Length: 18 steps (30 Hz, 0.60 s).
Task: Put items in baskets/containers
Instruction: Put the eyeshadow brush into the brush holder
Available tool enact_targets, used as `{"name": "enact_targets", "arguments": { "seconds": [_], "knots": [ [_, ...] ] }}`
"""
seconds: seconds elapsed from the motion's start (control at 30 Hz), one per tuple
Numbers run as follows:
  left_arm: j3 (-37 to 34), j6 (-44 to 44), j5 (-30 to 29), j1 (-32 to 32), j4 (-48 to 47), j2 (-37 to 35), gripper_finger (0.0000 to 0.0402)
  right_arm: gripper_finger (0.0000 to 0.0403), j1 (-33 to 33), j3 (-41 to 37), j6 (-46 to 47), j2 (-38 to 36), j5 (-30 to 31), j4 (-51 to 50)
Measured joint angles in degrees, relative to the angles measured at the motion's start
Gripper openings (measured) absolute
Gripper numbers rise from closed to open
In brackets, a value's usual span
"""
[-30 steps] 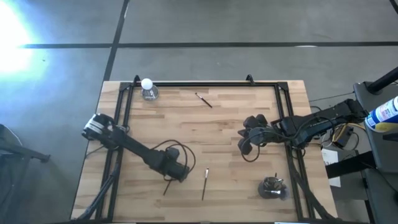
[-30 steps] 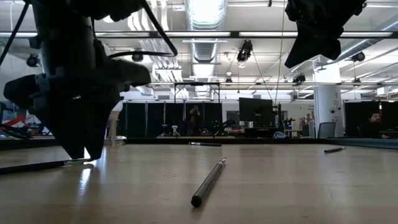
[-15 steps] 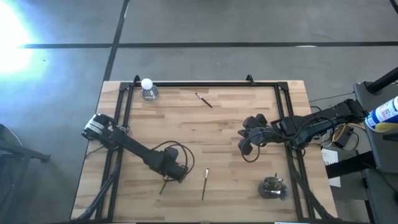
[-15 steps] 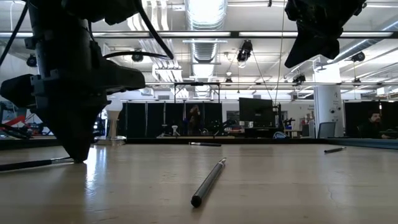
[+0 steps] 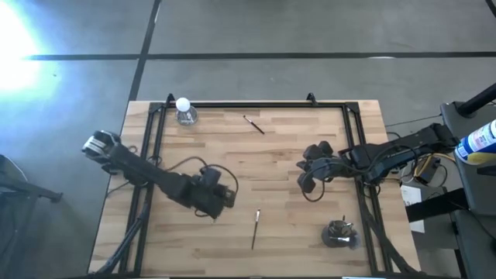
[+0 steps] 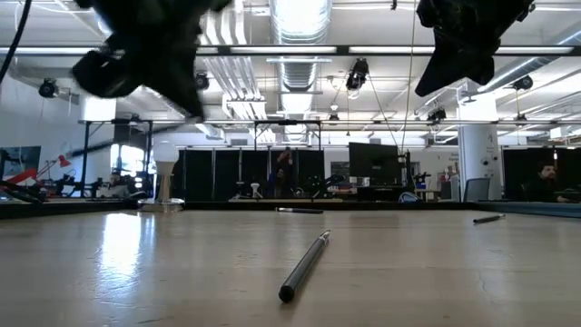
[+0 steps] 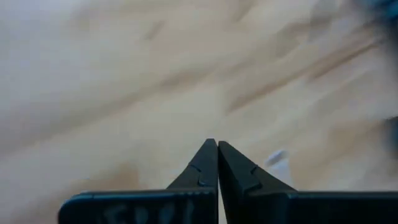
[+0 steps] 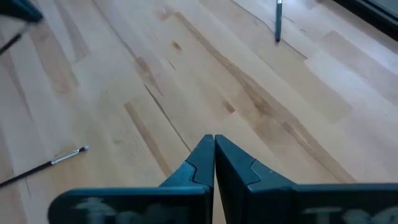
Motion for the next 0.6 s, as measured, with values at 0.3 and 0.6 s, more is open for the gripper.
{"name": "enact_targets", "arguments": {
  "seconds": [0.3, 0.6],
  "knots": [
    [-6.70, 33.79, -12.34, 2.98, 43.16, -7.90, 0.0000, 0.0008, 0.13, -9.68, -3.43, -5.34, -7.45, 22.03],
    [-14.99, 51.20, 6.28, 13.09, 83.47, -5.12, 0.0000, 0.0025, 0.02, -16.80, -4.95, -7.29, -16.31, 56.75]
  ]
}}
